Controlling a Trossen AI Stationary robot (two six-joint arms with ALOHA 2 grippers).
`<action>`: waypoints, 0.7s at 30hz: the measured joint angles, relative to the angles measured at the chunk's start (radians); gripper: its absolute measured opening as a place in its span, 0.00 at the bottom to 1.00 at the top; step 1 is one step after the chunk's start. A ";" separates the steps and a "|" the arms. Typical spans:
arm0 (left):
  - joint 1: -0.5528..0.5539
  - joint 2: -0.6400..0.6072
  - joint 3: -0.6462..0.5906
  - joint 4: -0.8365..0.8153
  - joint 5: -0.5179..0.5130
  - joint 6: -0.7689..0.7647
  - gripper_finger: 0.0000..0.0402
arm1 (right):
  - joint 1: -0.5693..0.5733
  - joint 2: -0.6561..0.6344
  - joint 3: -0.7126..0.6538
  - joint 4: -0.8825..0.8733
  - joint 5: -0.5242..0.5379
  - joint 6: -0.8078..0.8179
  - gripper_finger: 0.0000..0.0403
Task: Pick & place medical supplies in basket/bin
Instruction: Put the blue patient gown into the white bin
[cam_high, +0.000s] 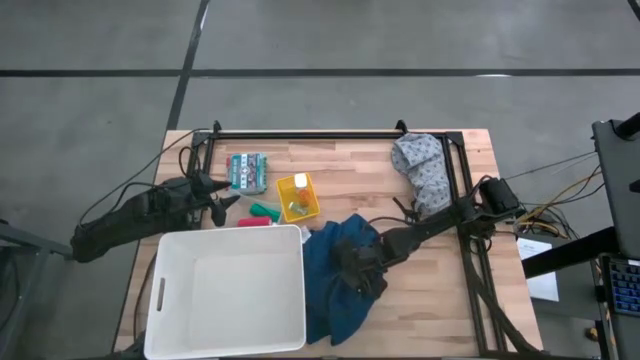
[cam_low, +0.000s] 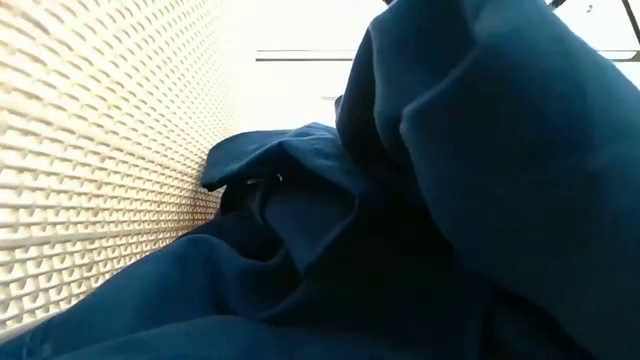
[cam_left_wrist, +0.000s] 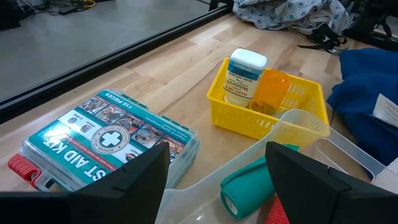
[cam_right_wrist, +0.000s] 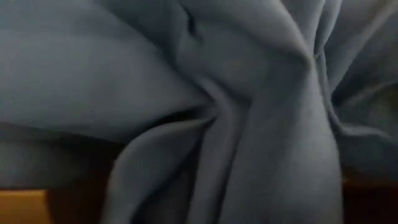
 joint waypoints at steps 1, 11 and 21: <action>0.000 0.000 0.000 0.000 0.000 0.000 0.68 | 0.000 0.000 0.000 -0.001 0.000 0.003 0.66; 0.000 0.000 0.000 0.000 0.000 0.000 0.68 | 0.000 0.000 -0.001 -0.004 0.004 0.022 0.32; 0.000 0.000 0.000 0.000 0.000 0.000 0.68 | -0.002 0.000 -0.002 -0.003 -0.033 0.024 0.11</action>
